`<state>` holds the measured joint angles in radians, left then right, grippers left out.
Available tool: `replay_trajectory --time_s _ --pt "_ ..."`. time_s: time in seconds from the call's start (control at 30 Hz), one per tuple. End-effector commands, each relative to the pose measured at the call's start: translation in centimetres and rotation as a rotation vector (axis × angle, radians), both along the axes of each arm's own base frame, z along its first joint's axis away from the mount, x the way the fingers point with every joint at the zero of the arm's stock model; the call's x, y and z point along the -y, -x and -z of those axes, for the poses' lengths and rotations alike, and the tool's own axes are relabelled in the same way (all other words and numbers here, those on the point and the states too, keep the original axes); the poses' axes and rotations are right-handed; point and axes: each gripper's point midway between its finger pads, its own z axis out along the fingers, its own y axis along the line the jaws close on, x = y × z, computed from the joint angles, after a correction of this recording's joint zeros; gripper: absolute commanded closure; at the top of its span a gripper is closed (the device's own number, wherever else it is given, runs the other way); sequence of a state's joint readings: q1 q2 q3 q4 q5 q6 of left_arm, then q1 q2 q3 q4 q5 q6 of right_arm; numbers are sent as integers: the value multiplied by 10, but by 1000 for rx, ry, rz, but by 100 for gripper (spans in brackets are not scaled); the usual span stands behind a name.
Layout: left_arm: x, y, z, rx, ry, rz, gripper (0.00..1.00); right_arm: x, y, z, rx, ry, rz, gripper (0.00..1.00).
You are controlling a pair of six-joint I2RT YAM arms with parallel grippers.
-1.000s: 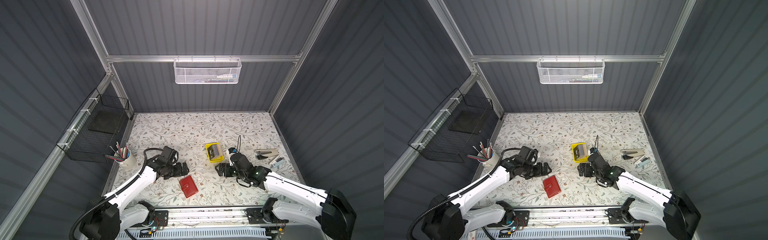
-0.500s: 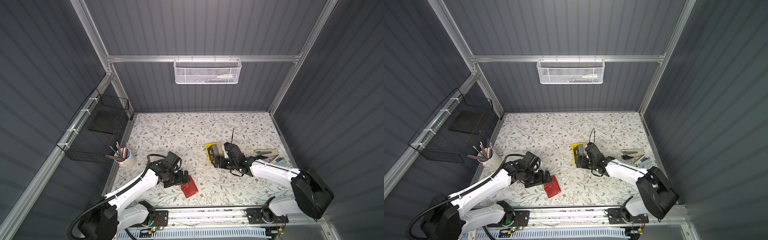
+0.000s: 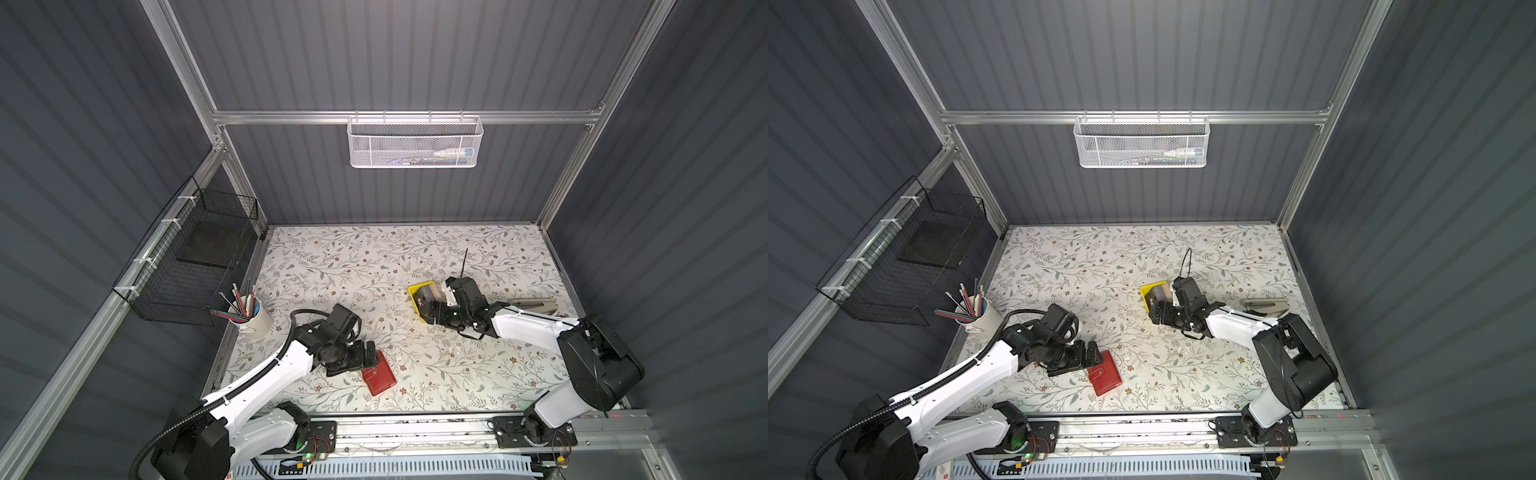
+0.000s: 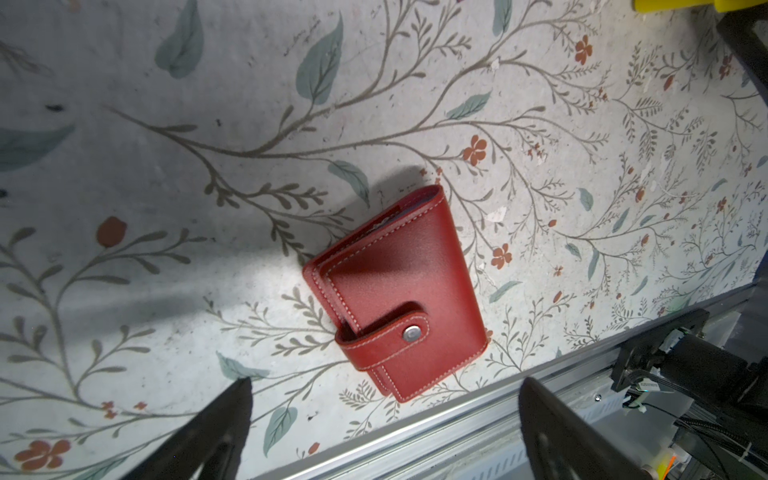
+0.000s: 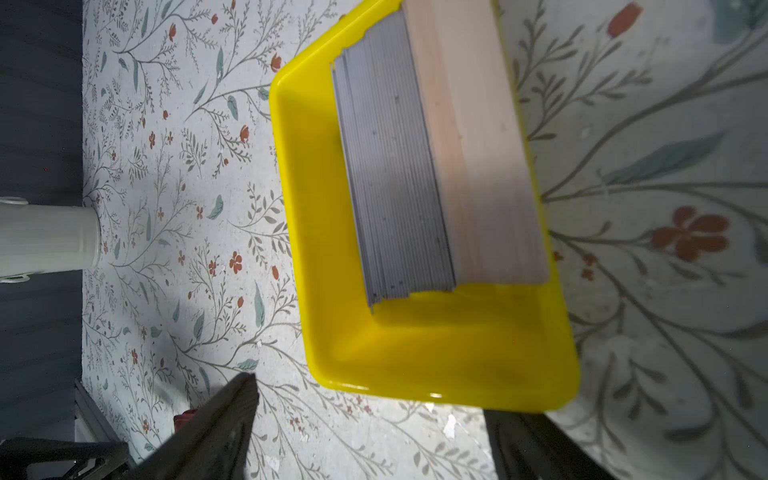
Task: Insert credit cards into a card holder
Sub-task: Rotate the storage box at the center of the table, then move the card holder to the center of the table.
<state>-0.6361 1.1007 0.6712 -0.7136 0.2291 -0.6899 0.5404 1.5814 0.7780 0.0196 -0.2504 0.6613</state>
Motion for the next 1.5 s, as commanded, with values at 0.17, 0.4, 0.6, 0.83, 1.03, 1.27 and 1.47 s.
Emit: replay_trajectory --time_s 0.17,0.4,0.6,0.83,1.03,1.27,1.47 --pt "-1 6 -4 -16 3 13 1 9 -26 -11 47 -19 3 13" --pt "-12 19 -7 -66 -55 36 2 15 -5 -19 64 -5 -8 13" --pt "-17 37 -2 -149 -71 52 4 21 29 -23 95 16 -24 12" --pt "-1 48 4 -214 -6 89 5 35 55 -36 145 22 -5 12" --pt "17 48 9 -219 10 124 6 45 60 -49 190 23 15 12" --pt "39 39 9 -191 96 105 6 50 64 -56 211 24 21 12" --pt "52 30 11 -156 132 100 6 56 69 -57 230 30 26 11"
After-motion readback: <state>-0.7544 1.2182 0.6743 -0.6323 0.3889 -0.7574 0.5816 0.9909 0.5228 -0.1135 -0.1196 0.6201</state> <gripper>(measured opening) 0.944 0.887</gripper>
